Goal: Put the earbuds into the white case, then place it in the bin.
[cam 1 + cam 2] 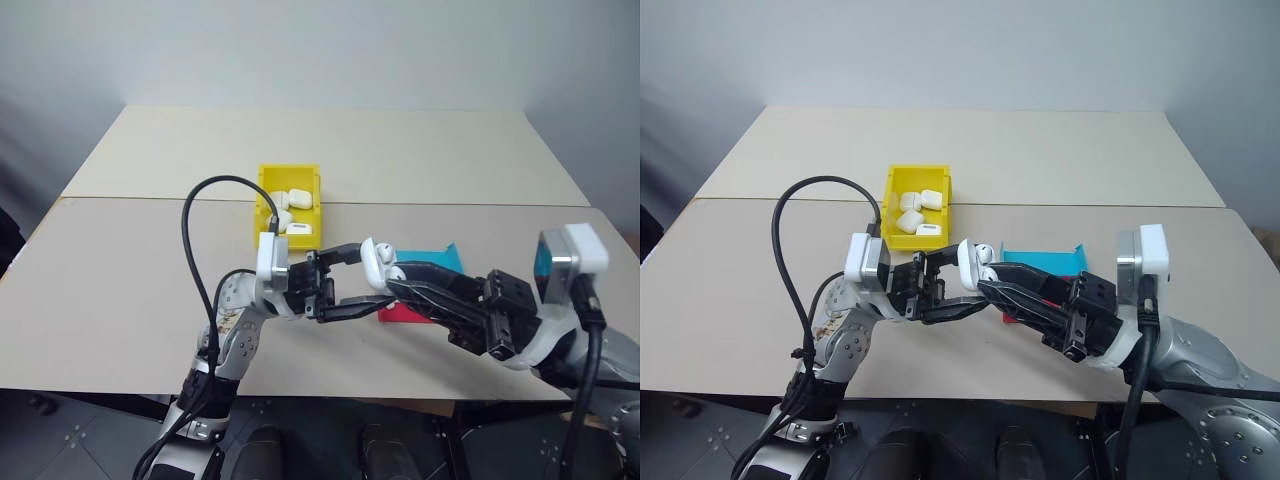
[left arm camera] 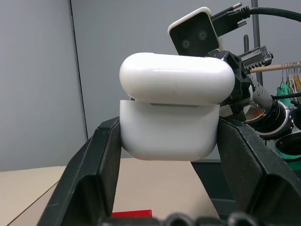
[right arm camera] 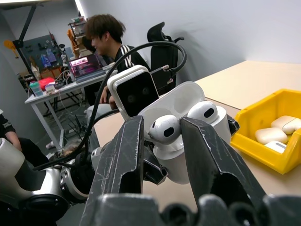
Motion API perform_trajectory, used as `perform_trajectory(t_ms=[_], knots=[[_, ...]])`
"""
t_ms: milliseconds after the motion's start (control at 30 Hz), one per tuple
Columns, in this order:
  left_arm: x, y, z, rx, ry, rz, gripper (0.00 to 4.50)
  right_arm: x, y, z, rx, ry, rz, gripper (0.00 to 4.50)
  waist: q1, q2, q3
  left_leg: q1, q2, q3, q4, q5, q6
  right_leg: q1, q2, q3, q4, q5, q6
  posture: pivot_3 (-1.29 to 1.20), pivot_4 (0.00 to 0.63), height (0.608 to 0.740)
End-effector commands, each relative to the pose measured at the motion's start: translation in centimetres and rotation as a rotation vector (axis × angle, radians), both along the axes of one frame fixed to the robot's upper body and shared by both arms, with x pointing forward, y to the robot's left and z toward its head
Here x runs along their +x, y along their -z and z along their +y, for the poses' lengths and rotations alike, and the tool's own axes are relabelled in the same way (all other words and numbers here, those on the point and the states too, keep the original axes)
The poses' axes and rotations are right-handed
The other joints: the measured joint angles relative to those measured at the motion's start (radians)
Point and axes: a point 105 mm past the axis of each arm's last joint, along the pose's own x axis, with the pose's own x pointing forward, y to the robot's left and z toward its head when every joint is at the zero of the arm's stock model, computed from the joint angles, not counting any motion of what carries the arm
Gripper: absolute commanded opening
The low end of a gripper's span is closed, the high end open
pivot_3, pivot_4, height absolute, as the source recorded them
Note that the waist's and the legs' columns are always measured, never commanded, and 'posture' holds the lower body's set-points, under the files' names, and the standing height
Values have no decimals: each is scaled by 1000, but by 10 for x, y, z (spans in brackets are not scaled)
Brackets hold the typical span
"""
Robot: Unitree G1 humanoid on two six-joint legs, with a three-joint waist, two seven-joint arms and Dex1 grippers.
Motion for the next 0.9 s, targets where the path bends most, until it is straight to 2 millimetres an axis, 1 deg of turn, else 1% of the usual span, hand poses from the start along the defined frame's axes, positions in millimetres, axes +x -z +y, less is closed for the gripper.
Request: perform_trajectory(t_ms=[33,200,433,567,700,800,900], knots=[[-2,-13,0,-47,4,-55,2774,-9,-1,4,-46,-36,-40,1542,0,0,0,0,0,0,0,0,0,1,0,0,-1,0,0,0,150,740],[-2,-13,-1,-47,8,-51,2774,-8,-5,5,-51,-36,-58,1542,0,0,0,0,0,0,0,0,0,1,0,0,-2,0,0,0,150,740],[-3,-11,-2,-48,11,-49,2774,-3,-10,-3,-56,22,-84,1542,1,0,0,0,0,0,0,0,0,2,0,0,-2,0,1,0,150,740],[-3,-11,-3,-51,11,-49,2774,-3,-14,-6,-56,53,-145,1542,1,0,0,0,0,0,0,0,0,2,0,0,-2,0,1,0,150,740],[-3,-11,-4,-56,7,-48,2774,-9,-19,-7,-49,64,-238,1542,1,0,0,0,0,-1,0,0,0,2,0,0,-2,0,1,0,150,740],[-2,-12,-4,-58,7,-47,2774,-9,-17,-5,-70,68,-252,2104,1,0,0,0,0,0,0,0,0,2,0,0,-2,1,1,0,150,740],[-1,-11,-4,-57,4,-47,2774,-8,-15,-7,-79,75,-252,3121,1,0,0,0,0,0,0,0,0,2,0,0,-2,1,1,0,150,740]])
